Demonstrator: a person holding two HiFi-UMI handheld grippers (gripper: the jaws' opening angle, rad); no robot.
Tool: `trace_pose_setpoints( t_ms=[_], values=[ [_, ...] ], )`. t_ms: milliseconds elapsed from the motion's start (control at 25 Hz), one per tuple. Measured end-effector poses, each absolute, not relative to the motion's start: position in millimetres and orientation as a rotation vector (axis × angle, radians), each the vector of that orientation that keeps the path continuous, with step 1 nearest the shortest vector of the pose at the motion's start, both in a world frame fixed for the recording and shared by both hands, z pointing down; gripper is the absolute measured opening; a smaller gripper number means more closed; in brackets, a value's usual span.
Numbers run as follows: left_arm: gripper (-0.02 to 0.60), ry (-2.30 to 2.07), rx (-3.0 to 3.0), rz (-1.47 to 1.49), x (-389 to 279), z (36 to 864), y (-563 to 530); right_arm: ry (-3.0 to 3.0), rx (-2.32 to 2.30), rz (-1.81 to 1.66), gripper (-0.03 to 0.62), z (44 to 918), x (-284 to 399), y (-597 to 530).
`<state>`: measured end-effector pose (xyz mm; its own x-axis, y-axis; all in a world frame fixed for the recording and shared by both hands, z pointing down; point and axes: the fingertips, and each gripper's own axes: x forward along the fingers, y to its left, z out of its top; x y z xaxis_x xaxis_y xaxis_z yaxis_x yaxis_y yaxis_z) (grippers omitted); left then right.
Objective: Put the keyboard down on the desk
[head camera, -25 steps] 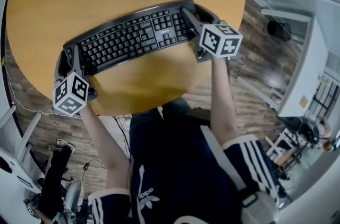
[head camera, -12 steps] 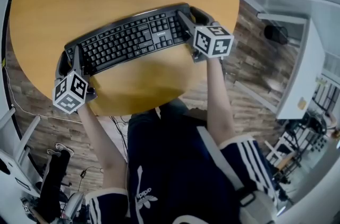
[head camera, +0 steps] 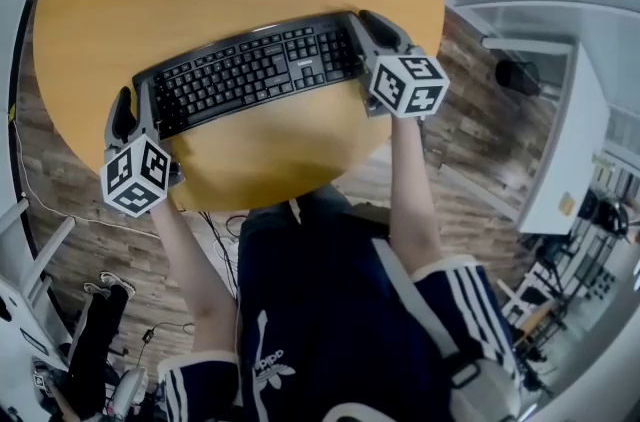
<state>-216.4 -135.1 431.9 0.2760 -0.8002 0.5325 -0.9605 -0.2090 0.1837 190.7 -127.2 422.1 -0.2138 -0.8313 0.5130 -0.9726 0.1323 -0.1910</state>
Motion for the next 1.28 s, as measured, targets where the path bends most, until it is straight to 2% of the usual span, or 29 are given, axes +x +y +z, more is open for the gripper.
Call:
trace_pose_setpoints(
  t_ms=[120, 360, 600, 920, 1280],
  values=[
    [0.093, -1.595, 2.129, 0.45, -211.2, 413.2, -133.4, -2.151, 1.734, 0.675, 0.024, 410.6, 178.4, -123.7],
    [0.005, -1.605, 2.226, 0.409, -209.1, 373.0, -123.7, -2.183, 1.798, 0.571, 0.009, 364.0, 165.8, -115.3],
    [0.002, -1.662, 2.263, 0.277, -223.5, 320.4, -113.6, -2.199, 1.968, 0.499, 0.006, 295.7, 170.1, -97.3],
    [0.002, -1.78, 2.41, 0.087, -235.3, 233.4, -79.8, -2.439, 2.019, 0.342, 0.006, 212.1, 139.0, -43.6],
    [0.002, -1.823, 2.625, -0.124, -211.2, 137.2, -16.9, -2.545, 1.955, 0.123, 0.006, 148.6, 123.6, 18.8]
  ],
)
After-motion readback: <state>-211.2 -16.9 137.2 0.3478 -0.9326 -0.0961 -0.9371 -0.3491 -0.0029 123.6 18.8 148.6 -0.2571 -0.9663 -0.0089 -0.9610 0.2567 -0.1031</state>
